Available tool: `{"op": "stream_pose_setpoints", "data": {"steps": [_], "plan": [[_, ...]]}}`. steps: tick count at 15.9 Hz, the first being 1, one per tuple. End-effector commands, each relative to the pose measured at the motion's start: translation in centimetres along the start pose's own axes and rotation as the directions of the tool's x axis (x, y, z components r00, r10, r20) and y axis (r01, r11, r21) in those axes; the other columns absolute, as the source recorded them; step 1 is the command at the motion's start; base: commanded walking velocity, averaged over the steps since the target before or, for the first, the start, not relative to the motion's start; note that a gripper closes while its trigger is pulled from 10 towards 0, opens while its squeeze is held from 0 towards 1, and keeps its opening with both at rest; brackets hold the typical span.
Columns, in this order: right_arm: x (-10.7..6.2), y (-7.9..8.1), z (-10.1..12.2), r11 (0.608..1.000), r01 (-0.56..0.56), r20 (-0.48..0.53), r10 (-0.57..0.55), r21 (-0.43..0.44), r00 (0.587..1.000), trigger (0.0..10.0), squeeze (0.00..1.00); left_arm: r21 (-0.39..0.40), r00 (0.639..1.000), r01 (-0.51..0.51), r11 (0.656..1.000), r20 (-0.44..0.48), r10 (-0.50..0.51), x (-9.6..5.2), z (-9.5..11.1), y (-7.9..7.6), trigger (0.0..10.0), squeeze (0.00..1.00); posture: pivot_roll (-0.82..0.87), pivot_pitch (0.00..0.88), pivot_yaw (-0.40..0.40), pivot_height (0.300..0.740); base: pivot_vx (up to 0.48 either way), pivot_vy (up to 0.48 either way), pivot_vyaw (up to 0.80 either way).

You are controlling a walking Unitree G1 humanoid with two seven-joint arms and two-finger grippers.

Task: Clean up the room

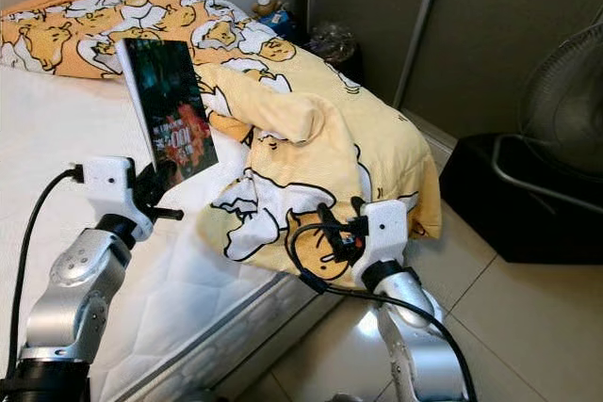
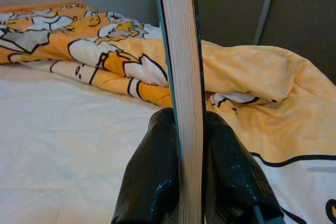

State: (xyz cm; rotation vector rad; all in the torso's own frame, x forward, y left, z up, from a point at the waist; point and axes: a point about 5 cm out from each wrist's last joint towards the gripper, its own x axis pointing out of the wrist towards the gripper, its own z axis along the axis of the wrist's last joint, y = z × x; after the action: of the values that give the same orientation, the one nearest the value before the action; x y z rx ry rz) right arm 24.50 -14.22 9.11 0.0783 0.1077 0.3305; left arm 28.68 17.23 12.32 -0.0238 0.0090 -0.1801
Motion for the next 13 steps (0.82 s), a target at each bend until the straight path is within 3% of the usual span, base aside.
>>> {"op": "stream_pose_setpoints", "data": {"steps": [1,7,13], "plan": [[-0.1,0.0,-0.1,1.0,-0.017,0.002,0.017,0.008,1.0,10.0,0.0,0.046,0.998,-0.017,0.999,0.067,0.014,-0.4,1.5,0.6,10.0,0.0,-0.06,0.0,0.066,0.74,0.0,0.48,0.8],[0.0,0.2,-0.2,0.995,-0.098,-0.002,0.098,-0.005,0.995,10.0,0.0,0.138,0.995,0.011,0.99,0.101,-0.025,-1.4,2.8,0.2,10.0,0.0,-0.03,0.0,0.047,0.74,0.0,0.48,0.8],[0.8,0.4,-0.1,0.991,-0.132,0.009,0.132,-0.002,0.991,10.0,0.0,0.15,0.992,-0.007,0.989,0.124,-0.011,-1.5,4.1,0.4,10.0,0.0,-0.01,0.0,0.033,0.74,0.0,0.48,0.8]]}}
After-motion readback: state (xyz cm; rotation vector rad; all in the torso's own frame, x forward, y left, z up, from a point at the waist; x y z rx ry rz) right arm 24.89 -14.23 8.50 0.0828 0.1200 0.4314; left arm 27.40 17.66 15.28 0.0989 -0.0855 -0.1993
